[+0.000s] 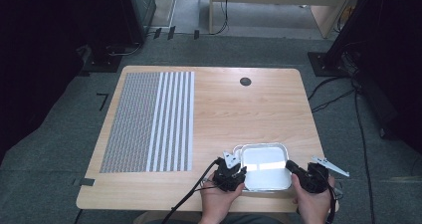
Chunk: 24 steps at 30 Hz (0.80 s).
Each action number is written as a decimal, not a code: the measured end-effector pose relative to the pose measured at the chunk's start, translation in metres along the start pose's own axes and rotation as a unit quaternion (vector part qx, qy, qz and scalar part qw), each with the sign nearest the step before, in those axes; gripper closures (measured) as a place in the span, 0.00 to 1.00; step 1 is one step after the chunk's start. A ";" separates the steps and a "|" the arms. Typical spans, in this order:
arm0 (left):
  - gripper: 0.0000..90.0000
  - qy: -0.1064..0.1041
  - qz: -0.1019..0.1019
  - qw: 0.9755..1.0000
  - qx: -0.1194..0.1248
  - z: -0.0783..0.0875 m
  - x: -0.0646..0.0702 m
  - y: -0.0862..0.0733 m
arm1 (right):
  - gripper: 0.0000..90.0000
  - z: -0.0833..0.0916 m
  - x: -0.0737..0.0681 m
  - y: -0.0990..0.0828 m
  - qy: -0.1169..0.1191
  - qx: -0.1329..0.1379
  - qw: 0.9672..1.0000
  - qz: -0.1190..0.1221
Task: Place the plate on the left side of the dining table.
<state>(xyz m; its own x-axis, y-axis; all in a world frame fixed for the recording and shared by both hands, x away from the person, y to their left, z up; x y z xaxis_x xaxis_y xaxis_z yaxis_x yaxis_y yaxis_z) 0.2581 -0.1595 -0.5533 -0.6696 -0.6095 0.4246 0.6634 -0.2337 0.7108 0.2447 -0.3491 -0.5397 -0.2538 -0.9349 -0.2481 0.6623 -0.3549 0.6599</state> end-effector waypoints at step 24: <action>0.88 -0.007 -0.010 1.000 0.028 0.013 0.007 0.017 | 0.99 0.002 0.003 0.001 0.013 -0.005 0.999 -0.043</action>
<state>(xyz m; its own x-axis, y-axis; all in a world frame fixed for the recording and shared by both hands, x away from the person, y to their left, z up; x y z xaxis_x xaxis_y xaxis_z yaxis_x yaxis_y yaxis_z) 0.2601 -0.1583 -0.5311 -0.6876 -0.5940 0.4176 0.6303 -0.2028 0.7493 0.2427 -0.3523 -0.5386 -0.2921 -0.9007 -0.3215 0.6465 -0.4337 0.6277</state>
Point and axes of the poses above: each handheld gripper's, and its own axes: z roughly backward along the jaws, y roughly out of its top, x roughly to its right, the point moved 8 cm from there along -z, roughly forward along the jaws, and after that the axes turned 15 degrees about -y, right-handed, at the moved point
